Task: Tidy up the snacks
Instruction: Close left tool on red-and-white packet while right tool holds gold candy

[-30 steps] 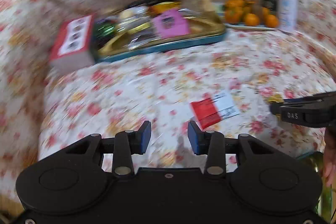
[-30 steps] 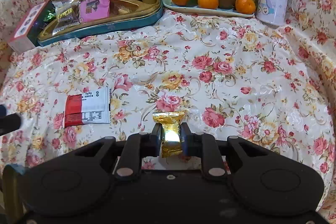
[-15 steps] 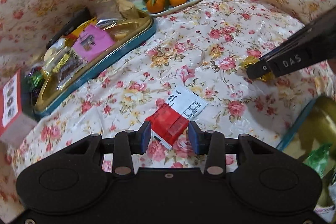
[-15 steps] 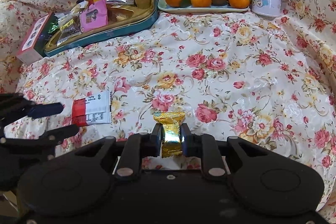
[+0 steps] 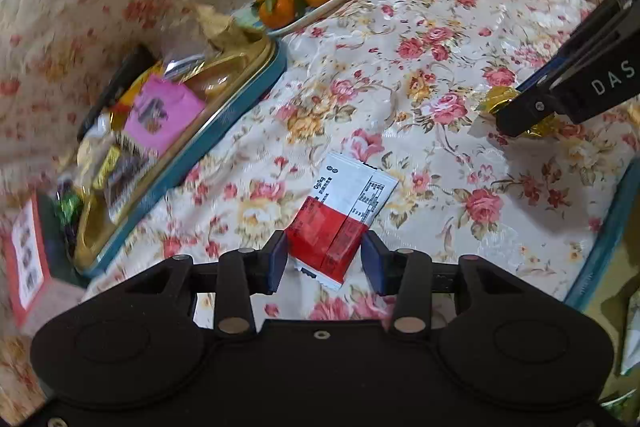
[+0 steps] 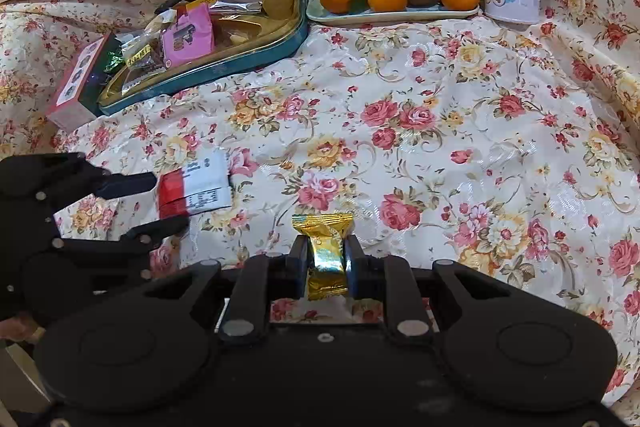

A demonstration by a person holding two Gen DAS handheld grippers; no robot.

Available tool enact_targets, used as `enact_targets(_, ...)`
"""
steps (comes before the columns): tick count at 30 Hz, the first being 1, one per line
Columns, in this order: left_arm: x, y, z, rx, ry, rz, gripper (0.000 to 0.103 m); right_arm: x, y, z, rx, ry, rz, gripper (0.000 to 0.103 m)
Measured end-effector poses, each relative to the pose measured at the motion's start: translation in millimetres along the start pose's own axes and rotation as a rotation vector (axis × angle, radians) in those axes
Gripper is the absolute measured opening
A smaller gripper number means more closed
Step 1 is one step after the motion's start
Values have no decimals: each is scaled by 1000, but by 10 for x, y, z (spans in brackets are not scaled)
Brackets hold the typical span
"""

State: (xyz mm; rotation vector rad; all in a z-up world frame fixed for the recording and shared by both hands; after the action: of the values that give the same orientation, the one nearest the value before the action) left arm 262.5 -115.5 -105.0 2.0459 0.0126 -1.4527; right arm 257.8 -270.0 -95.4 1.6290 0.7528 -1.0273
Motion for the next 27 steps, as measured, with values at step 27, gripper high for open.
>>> enact_targets(27, 258, 281, -388, -436, -191, -57, 46, -199, -70, 83, 43, 50, 25, 21)
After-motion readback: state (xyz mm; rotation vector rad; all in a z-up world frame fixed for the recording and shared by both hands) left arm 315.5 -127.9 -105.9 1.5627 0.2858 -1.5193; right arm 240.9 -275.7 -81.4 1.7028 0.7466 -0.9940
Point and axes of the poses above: each gripper's, at about its wrist camera, not at the fingertips, and x roughly the way its jaws point, z to its right, y to its top, the point moved 3 cm from there along x, roughly the way its jaws point, and after that the axes turned 6 degrees about -y, right-handed, at the moved point
